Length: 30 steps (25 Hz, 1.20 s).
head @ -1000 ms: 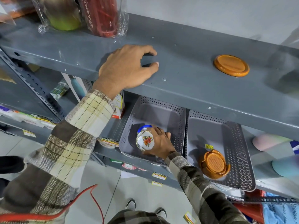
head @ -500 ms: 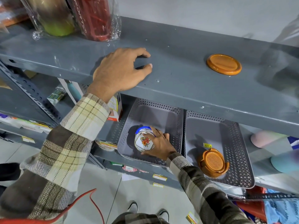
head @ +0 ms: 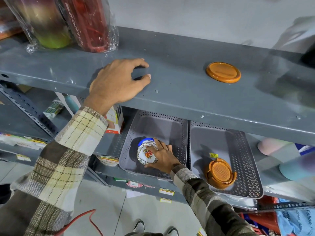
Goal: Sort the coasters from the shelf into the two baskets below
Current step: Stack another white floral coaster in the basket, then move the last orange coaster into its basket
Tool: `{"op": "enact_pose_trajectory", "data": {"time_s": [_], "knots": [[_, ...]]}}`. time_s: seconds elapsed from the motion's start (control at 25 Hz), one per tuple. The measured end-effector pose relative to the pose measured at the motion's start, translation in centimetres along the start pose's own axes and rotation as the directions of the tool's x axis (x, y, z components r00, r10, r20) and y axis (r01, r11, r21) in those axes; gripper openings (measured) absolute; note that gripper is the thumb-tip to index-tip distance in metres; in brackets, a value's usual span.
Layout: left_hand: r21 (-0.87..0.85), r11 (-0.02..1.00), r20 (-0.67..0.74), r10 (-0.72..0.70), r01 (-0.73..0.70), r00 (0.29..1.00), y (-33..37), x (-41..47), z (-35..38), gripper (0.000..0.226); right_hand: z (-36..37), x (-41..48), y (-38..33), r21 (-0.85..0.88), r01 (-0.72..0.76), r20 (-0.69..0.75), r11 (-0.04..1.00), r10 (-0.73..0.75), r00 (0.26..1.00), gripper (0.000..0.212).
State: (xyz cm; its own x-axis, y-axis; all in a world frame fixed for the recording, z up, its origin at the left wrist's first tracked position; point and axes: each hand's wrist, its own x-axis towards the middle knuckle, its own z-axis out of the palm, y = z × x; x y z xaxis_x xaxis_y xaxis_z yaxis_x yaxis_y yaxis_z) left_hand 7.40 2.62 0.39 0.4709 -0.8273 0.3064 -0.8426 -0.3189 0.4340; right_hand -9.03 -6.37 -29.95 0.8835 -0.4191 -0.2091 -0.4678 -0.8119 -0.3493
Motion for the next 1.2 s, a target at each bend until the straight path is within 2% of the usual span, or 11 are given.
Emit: {"op": "enact_pose_trajectory", "data": {"time_s": [0.24,0.44,0.52,0.64,0.72,0.84,0.88,0.96,1.04,1.08,1.2], "knots": [[-0.011,1.0,0.001,0.018,-0.018,1.0,0.0,0.2,0.0,0.048,-0.8,-0.1,-0.4,0.02,-0.01,0.041,1.0,0.009,0.999,0.092],[-0.021,1.0,0.034,0.02,-0.019,0.999,0.1,-0.1,-0.2,0.049,-3.8,-2.7,-2.3,0.156,-0.033,-0.017,0.987,0.037,0.999,0.114],[-0.017,1.0,0.049,0.024,-0.023,0.999,-0.1,-0.2,-0.2,0.05,-6.4,-4.9,-3.8,0.2,-0.031,-0.023,0.979,0.036,0.999,0.105],[-0.016,0.999,0.041,0.044,-0.044,0.998,-0.8,-0.1,0.1,0.051,-12.1,-9.2,-6.5,0.186,0.062,-0.026,0.981,-0.058,0.998,0.078],[-0.032,0.997,0.021,0.069,-0.068,0.997,-1.4,0.1,0.4,0.049,-16.8,-12.5,-8.5,0.097,0.136,-0.097,0.986,-0.127,0.987,0.062],[-0.062,0.995,0.011,0.082,-0.081,0.997,-2.6,0.6,1.2,0.038,-23.8,-17.7,-10.4,0.069,0.222,-0.309,0.973,-0.191,0.932,0.06],[-0.095,0.992,0.006,0.082,-0.081,0.997,-3.1,0.9,1.4,0.04,-25.8,-19.1,-10.5,0.049,0.244,-0.418,0.969,-0.202,0.886,0.065],[-0.134,0.988,-0.009,0.078,-0.078,0.997,-4.0,1.2,1.8,0.05,-29.0,-20.3,-9.5,-0.045,0.257,-0.645,0.965,-0.224,0.73,0.07],[-0.126,0.989,-0.024,0.08,-0.083,0.996,-4.4,1.5,2.1,0.053,-31.7,-19.6,-7.9,-0.036,0.209,-0.769,0.977,-0.161,0.618,0.063],[-0.117,0.99,-0.036,0.081,-0.085,0.996,-4.4,1.5,2.1,0.053,-32.9,-18.9,-7.1,-0.008,0.161,-0.784,0.987,-0.106,0.611,0.06],[-0.119,0.989,-0.051,0.086,-0.092,0.995,-4.1,1.4,2.2,0.055,-35.1,-15.8,-3.8,0.108,-0.014,-0.733,0.994,0.089,0.674,0.06]]}}
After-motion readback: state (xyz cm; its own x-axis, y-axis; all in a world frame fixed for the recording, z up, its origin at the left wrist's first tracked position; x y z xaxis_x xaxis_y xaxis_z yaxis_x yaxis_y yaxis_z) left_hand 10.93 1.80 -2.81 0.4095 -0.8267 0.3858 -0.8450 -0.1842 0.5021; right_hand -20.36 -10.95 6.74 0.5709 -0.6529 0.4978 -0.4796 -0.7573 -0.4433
